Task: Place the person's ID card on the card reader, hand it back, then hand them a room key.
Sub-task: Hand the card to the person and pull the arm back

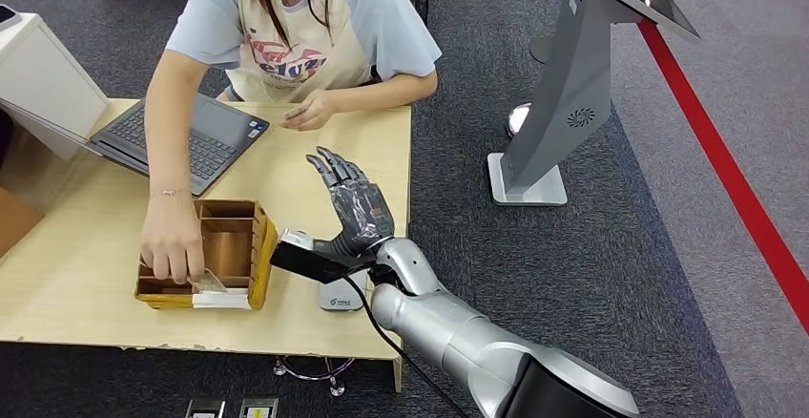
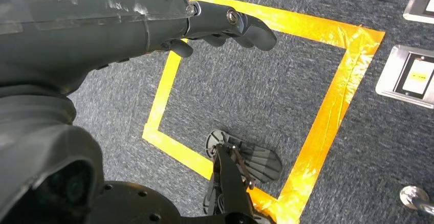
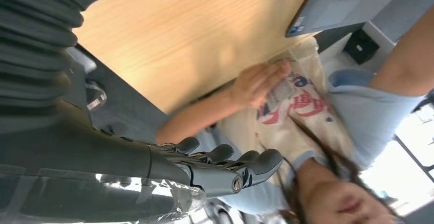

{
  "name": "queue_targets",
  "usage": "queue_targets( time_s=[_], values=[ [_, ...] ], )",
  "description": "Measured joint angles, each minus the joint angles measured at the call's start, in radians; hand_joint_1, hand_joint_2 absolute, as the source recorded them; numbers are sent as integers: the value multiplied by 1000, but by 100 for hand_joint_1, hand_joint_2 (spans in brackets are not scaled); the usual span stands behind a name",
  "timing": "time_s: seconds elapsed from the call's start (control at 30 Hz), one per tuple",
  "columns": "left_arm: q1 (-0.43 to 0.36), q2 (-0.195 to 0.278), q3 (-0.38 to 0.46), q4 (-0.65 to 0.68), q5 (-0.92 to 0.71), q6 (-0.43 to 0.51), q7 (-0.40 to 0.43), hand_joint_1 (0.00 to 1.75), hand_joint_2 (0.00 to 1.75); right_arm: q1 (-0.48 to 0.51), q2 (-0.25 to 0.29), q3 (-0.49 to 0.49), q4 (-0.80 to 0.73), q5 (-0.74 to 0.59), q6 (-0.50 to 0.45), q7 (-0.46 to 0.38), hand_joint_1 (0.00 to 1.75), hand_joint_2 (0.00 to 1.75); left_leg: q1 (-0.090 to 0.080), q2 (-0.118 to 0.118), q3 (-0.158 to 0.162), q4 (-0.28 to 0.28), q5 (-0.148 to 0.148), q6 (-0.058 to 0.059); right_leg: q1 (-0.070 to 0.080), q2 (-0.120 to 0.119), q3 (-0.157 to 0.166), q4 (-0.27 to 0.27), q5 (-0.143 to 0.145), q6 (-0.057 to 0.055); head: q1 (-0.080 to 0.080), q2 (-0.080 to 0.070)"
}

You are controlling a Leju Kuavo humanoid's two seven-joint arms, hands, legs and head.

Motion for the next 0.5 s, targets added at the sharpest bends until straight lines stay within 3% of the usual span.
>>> queue_targets(
  time_s=[0.1,0.23,0.5],
  values=[
    [0,0,-1,0,1,-2,0,0,0,3,2,-42,-4,-77,5,-22,0,175,0,0,0,0,0,0,0,0,0,0,0,0,0,0],
    [0,0,-1,0,9,-4,0,0,0,7,2,-73,-26,-78,-13,-42,0,175,0,0,0,0,0,0,0,0,0,0,0,0,0,0],
    [4,4,1,0,49,2,-2,0,0,100,-34,-113,-234,141,-21,60,0,175,0,0,0,0,0,0,0,0,0,0,0,0,0,0]
  ],
)
